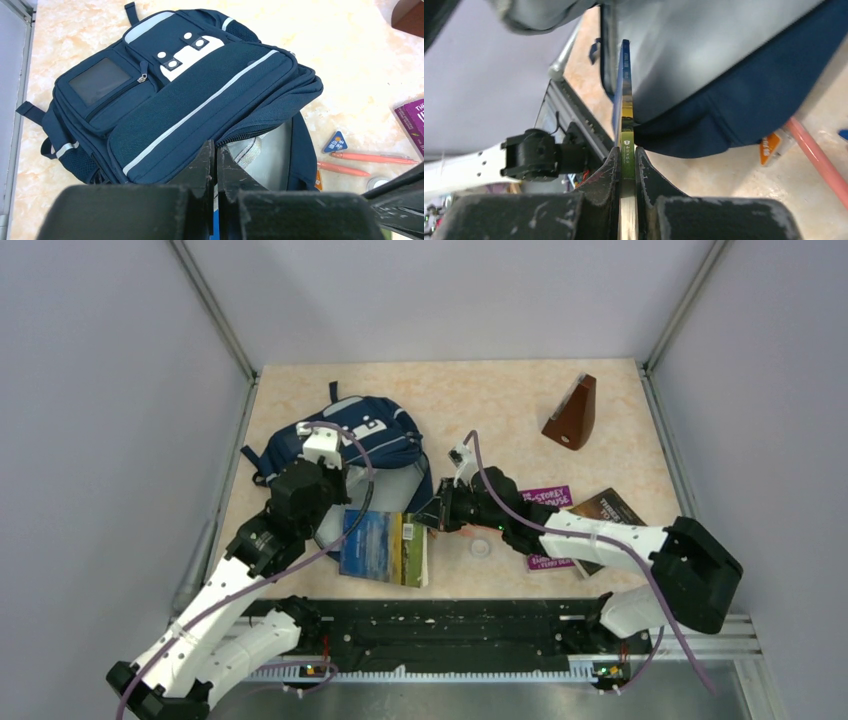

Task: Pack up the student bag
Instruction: Place the book in the student bag.

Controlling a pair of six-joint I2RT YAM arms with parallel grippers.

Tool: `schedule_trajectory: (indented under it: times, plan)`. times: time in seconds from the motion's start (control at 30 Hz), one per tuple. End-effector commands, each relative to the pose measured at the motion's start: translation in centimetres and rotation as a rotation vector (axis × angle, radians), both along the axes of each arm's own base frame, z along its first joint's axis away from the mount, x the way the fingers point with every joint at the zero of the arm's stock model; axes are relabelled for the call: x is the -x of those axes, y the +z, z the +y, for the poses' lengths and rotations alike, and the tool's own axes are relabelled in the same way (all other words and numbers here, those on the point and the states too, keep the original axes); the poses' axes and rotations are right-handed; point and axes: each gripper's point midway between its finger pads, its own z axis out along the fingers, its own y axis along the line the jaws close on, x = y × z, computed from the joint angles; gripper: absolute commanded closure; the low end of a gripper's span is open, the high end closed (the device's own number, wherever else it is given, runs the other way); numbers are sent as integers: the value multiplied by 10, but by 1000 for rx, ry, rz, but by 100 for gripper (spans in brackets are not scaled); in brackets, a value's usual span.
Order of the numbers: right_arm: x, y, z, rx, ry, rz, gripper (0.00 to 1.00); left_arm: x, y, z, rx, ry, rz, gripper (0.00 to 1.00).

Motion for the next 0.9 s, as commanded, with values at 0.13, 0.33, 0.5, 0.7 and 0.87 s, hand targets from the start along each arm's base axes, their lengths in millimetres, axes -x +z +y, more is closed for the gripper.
schedule_trajectory:
  times: [0.13,0.33,0.5,0.7,0.87]
  plan:
    - [-46,20,2,-146,-230,-78,100,-4,43,-4,108,-5,-150,100]
    - [-65,46,9,-242,-296,-141,100,-3,43,-5,108,-17,-149,100]
    - [-86,61,11,-305,-361,-193,100,-2,44,-7,112,-30,-151,100]
    - [-111,61,3,-395,-483,-207,100,-2,45,-6,110,-26,-155,100]
    - [-132,32,-10,-367,-630,-177,100,-1,45,-6,108,-25,-155,100]
